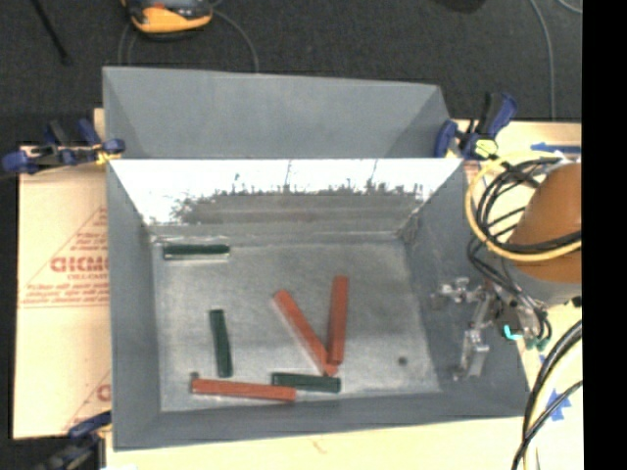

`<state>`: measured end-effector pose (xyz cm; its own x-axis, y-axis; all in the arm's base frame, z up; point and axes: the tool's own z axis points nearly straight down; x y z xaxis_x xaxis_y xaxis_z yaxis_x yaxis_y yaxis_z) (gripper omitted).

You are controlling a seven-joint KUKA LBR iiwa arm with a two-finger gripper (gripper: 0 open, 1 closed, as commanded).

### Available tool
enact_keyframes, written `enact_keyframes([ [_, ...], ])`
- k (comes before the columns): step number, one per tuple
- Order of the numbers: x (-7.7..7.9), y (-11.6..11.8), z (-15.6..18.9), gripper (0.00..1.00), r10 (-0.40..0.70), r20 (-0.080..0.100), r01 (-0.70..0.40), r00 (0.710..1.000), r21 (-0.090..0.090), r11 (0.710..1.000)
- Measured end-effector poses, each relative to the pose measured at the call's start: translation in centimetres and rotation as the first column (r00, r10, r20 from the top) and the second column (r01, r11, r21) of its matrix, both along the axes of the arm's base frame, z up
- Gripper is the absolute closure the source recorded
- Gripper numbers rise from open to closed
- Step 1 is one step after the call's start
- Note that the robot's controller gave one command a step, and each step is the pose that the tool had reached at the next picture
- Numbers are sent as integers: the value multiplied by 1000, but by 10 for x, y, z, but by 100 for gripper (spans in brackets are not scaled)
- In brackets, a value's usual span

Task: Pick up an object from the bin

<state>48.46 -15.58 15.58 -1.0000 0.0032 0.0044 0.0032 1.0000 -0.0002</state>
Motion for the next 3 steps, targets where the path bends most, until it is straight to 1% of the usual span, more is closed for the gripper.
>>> enact_keyframes([
  [1, 2, 0, 4, 0, 4, 8, -4, 1000, -2, 1000],
  [2, 4, 16, -4, 0, 213, 8, -213, 977, -3, 977],
  [3, 16, 23, -9, 0, 545, 7, -545, 838, -3, 838],
])
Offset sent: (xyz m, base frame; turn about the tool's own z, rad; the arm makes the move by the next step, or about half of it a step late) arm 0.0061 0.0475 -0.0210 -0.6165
